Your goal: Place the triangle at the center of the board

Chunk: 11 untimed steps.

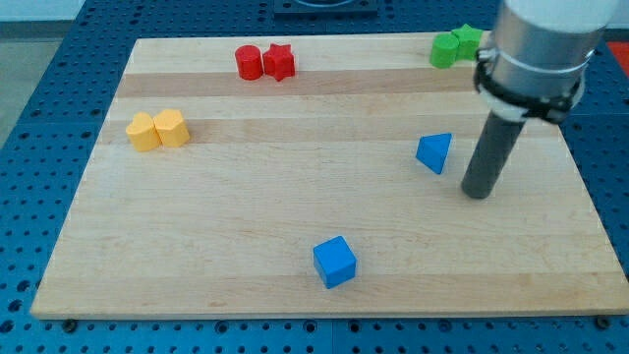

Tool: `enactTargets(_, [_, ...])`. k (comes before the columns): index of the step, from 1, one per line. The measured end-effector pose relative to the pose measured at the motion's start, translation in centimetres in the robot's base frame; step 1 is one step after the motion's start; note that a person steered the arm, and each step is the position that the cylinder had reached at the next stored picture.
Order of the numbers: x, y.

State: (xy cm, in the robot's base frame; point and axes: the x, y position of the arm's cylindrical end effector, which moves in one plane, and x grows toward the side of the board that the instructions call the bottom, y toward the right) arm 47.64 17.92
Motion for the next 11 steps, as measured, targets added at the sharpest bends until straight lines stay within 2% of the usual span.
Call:
enactTargets(1, [-2.9, -0.6])
enactTargets(3, [-3.5, -5.0])
enactTargets(4, [-6.9, -5.4])
enactTargets(5, [-8.5, -5.9])
enactTargets(8, [-8.5, -7.5])
enactTargets(11, [-6.5, -8.5])
